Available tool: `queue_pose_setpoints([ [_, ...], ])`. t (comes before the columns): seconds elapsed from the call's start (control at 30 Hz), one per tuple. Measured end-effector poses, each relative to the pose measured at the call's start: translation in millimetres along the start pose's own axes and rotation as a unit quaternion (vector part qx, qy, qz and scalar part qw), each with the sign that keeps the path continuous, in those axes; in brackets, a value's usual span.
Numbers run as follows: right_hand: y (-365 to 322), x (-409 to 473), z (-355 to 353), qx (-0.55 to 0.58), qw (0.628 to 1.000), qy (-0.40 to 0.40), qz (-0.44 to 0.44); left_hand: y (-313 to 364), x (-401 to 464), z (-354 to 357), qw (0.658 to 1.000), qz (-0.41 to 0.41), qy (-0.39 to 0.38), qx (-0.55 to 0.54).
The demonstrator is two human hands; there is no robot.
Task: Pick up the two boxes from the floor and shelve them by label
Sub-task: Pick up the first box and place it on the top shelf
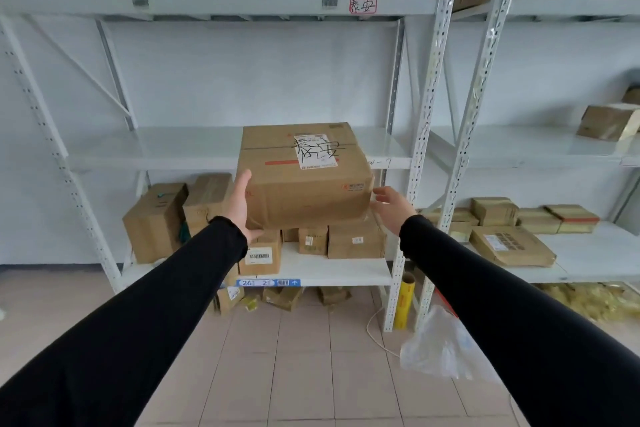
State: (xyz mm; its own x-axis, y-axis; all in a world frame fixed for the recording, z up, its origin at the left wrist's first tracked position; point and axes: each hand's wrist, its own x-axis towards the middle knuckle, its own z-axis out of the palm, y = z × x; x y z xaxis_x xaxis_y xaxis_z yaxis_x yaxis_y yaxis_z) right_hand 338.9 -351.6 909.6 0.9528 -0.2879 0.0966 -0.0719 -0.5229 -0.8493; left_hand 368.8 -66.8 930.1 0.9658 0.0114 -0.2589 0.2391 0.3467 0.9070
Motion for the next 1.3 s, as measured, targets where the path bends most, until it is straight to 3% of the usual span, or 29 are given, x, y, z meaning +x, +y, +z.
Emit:
queue_pose_setpoints([
  [0.47, -40, 119, 38, -0.002, 0.998, 0.069, -0.012, 70, 123, 19, 0.998, 0.000, -0.058, 0.002],
  [0.77, -80, 200, -17, 0.010, 0.988, 0.139, -0.072, 132, 171, 89, 0.992, 0.069, -0.104, -0.009],
  [1.3, -224, 314, -117, 0.008, 0.946, 0.227, -0.231, 303, 202, 198, 0.962, 0.228, -0.152, -0.008],
])
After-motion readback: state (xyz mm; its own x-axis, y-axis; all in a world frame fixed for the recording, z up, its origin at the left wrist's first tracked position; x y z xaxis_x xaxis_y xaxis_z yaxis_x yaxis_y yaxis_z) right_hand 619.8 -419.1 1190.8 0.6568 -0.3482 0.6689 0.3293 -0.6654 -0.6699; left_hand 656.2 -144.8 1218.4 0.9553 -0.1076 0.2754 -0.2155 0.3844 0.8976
